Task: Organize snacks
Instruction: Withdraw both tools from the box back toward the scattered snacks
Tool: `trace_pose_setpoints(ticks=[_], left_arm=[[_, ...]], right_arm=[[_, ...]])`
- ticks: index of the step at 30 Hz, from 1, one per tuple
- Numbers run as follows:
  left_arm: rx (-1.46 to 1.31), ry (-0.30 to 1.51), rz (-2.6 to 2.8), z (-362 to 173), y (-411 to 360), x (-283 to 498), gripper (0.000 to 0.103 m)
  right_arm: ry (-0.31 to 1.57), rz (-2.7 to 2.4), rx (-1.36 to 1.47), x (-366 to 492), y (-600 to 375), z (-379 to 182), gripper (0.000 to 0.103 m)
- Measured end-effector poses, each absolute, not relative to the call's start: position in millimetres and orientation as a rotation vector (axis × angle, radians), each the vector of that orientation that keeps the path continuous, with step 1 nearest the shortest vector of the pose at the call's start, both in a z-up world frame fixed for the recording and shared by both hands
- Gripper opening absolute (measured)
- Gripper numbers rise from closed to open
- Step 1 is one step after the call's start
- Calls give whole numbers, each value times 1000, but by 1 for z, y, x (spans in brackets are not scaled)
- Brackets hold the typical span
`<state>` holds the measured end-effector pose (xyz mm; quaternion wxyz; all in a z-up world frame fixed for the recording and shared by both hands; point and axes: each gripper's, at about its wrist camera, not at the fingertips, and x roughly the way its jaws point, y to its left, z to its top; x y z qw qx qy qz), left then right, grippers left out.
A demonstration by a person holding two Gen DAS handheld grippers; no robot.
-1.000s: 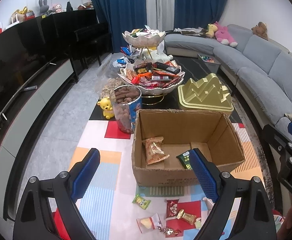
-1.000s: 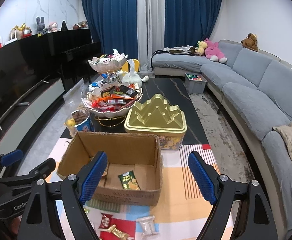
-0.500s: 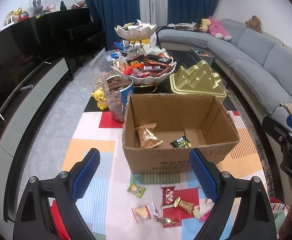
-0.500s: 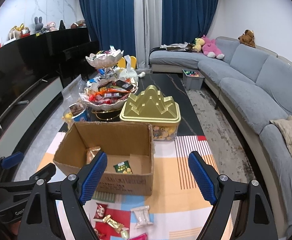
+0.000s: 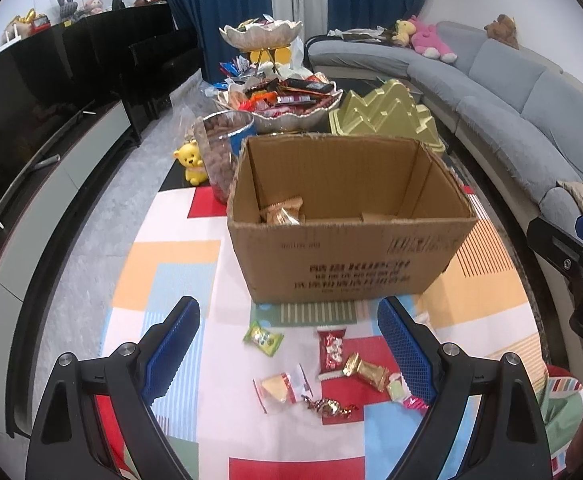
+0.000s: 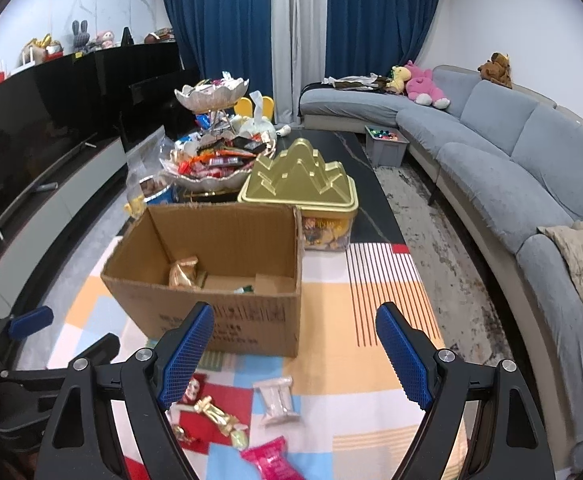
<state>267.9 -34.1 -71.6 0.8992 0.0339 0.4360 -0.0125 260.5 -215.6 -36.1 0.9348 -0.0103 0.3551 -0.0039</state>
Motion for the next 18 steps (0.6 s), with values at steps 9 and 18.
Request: trace_pose_setpoints(ticks=[9,18], left_arm=[[76,907,-36,-96,-37,246,91],[76,933,-47,-117,-42,232,91]], right_arm=[[740,1,-52,241,-215,-59,84],[747,7,-69,228,-217,-75,84]])
